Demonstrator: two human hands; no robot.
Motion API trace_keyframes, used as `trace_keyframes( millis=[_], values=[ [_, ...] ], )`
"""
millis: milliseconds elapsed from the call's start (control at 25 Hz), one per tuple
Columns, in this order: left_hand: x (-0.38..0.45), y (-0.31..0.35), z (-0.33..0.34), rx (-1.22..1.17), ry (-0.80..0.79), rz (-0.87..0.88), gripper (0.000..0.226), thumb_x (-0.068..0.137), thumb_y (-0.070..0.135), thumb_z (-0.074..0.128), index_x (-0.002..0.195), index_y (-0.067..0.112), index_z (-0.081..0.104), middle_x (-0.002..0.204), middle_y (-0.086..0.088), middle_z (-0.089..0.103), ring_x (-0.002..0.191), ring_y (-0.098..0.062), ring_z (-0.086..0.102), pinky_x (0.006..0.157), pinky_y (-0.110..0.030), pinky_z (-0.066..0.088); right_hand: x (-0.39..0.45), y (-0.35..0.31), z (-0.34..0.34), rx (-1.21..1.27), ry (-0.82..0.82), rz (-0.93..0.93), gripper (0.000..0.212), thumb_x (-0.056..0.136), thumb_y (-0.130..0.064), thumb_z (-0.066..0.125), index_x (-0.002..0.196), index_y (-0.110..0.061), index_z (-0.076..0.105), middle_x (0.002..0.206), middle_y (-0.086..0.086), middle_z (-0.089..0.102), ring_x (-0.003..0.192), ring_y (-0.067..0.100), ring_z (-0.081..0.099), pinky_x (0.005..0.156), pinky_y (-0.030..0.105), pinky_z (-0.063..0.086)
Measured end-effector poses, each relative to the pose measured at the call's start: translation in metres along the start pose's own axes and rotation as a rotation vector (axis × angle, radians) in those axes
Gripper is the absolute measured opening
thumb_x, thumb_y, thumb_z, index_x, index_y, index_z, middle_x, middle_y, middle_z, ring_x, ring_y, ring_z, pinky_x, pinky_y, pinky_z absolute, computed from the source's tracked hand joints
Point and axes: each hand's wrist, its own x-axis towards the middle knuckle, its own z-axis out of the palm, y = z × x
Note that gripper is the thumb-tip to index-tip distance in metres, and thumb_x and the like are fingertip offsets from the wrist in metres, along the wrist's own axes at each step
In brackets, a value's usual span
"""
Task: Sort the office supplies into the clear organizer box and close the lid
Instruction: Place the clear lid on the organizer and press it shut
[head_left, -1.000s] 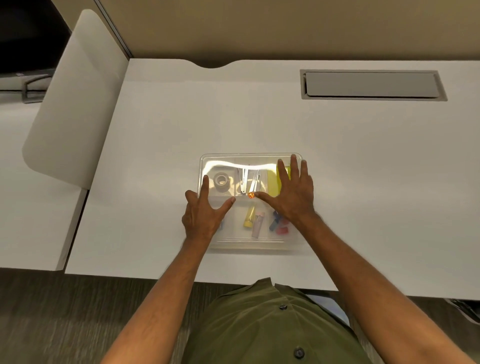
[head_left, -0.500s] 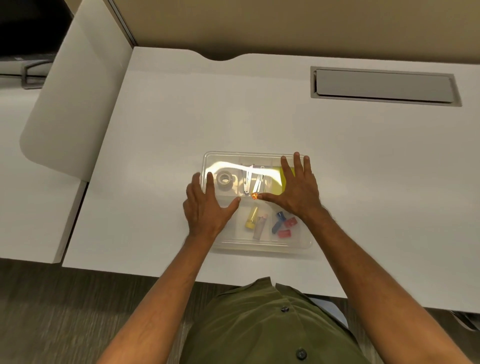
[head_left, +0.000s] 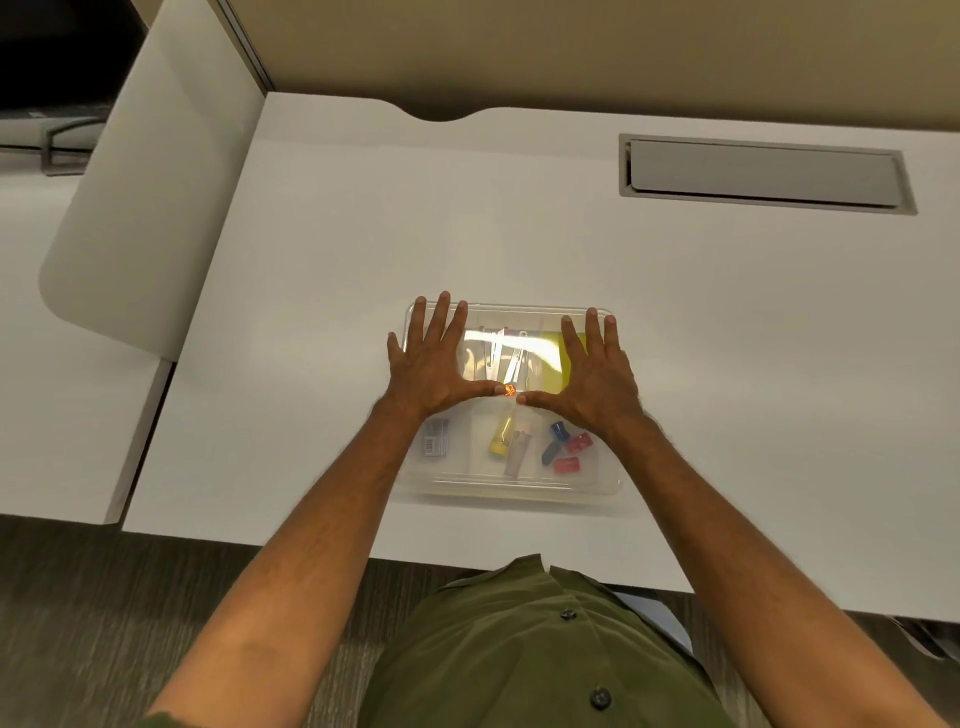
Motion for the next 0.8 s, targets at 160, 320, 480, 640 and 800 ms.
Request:
trace_keyframes(
  millis=[160,320,480,640,800],
  values=[
    [0.000,-0.001,0.004,0.010,0.020,0.009,0.133,0.058,0.102,0.038,0.159,0.030,-0.009,0.167,0.001,-0.020,0.154,-0.027,-0.019,0.119,-0.069,0.003,-0.049,0.015,0.019,0.031,-0.123,-0.079,0.144,0.057,-0.088,0.066,0.161,-0.027,-0.013,0.167,0.005,-0.028,0.154,0.029,-0.026,0.125,0.054,0.015],
    [0.001,-0.002,0.005,0.029,0.028,0.019,0.132,0.058,0.102,0.035,0.159,0.029,-0.008,0.167,0.000,-0.019,0.154,-0.027,-0.018,0.119,-0.068,0.004,-0.069,0.020,0.028,0.070,-0.130,-0.110,0.137,0.061,-0.086,0.060,0.159,-0.029,-0.017,0.163,-0.001,-0.035,0.151,0.023,-0.033,0.125,0.052,0.014],
    [0.001,-0.002,0.007,0.039,0.040,0.014,0.133,0.056,0.104,0.029,0.160,0.029,-0.006,0.167,-0.001,-0.019,0.154,-0.028,-0.018,0.120,-0.068,0.003,-0.070,0.022,0.028,0.116,-0.131,-0.132,0.135,0.058,-0.089,0.050,0.158,-0.029,-0.018,0.163,0.000,-0.036,0.151,0.023,-0.034,0.126,0.052,0.013],
    [0.000,-0.002,0.005,0.045,0.031,0.013,0.130,0.058,0.102,0.032,0.160,0.029,-0.005,0.168,-0.001,-0.017,0.154,-0.028,-0.016,0.119,-0.068,0.004,-0.070,0.025,0.030,0.104,-0.137,-0.158,0.134,0.060,-0.089,0.047,0.158,-0.026,-0.019,0.163,0.002,-0.036,0.151,0.026,-0.033,0.127,0.051,0.008],
    [-0.030,0.010,0.010,0.046,0.044,-0.028,0.119,0.067,0.099,0.025,0.160,0.031,-0.006,0.168,0.000,-0.018,0.154,-0.027,-0.017,0.118,-0.069,0.002,-0.070,0.026,0.029,0.105,-0.143,-0.170,0.134,0.061,-0.089,0.047,0.157,-0.025,-0.020,0.162,0.003,-0.037,0.150,0.026,-0.034,0.128,0.051,0.006]
  ],
)
